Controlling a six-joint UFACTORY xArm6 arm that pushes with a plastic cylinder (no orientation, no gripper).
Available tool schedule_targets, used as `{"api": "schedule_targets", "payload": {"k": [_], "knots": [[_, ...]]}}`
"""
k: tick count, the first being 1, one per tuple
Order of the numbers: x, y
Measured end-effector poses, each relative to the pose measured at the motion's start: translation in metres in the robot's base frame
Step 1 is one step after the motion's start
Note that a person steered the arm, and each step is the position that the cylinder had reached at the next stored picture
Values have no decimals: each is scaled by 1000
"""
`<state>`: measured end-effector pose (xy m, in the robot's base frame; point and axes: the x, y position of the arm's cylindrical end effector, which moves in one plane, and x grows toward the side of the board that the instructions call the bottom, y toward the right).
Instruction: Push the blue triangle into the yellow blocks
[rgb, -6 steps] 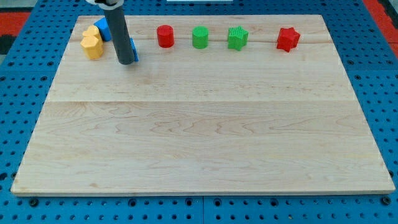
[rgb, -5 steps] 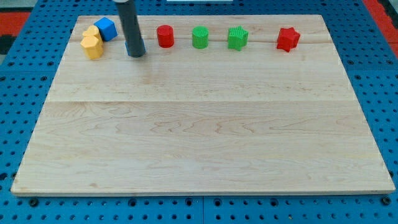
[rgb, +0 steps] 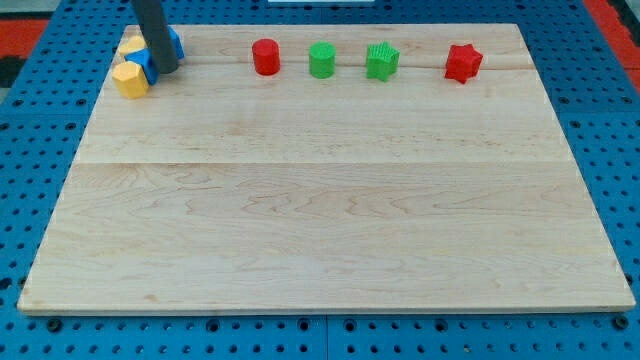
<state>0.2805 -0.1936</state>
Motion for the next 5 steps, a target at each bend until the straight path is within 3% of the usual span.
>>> {"api": "schedule_targets", "payload": {"k": [1,2,5], "knots": [[23,40],[28,41],[28,-4]]}}
